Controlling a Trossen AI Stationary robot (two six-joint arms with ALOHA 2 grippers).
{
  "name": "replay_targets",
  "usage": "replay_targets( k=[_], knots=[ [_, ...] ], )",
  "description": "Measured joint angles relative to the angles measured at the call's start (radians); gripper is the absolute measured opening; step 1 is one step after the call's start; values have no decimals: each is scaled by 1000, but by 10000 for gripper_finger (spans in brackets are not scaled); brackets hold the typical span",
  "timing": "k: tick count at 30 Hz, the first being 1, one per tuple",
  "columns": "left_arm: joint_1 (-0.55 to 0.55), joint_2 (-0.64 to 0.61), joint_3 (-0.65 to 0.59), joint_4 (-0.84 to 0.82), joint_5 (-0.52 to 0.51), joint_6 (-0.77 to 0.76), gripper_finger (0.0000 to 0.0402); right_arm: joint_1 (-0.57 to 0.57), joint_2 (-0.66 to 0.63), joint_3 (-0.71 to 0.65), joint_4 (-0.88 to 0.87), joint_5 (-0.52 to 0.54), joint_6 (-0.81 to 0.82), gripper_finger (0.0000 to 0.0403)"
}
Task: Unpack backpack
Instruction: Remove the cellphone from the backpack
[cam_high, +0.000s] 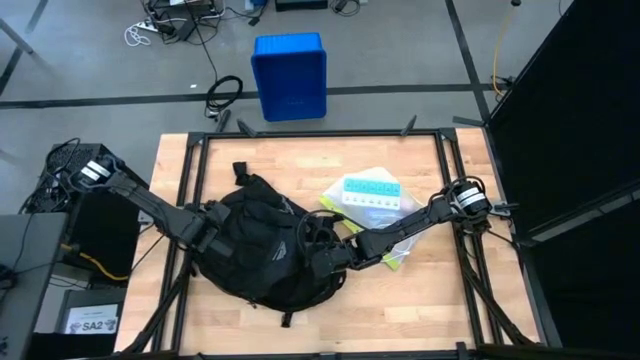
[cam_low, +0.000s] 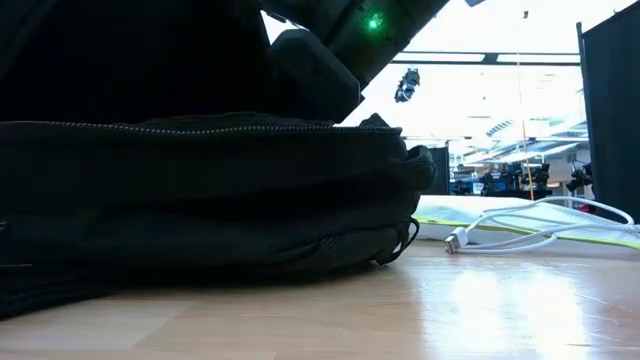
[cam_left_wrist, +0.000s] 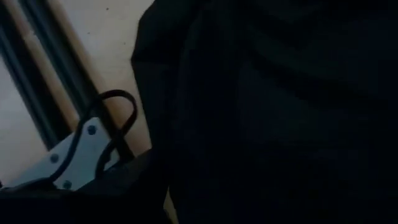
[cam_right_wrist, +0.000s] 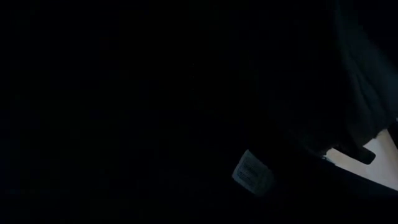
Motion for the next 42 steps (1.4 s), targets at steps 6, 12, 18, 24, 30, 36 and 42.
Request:
replay_targets(
  k=[6, 12, 18, 24, 30, 36, 42],
  knots=[
    [64, 46, 0, -2, 14, 8, 245, 6, 0, 0, 2, 0, -8, 252],
    [121, 99, -1, 7, 54, 62, 206, 8, 0, 0, 16, 0, -9, 240],
    [137, 118, -2, 71, 45, 264, 101, 8, 0, 0, 35, 0, -10, 232],
    [156, 118, 0, 69, 32, 366, 7, 8, 0, 0, 48, 0, -15, 234],
    [159, 118, 62, 19, -48, 372, 0, 11, 0, 0, 59, 0, -16, 242],
    [140, 118, 258, -120, -187, 374, 0, 19, 0, 0, 61, 0, -9, 243],
    [117, 118, 485, -228, -333, 427, 0, 24, 0, 0, 71, 0, -8, 232]
  ],
)
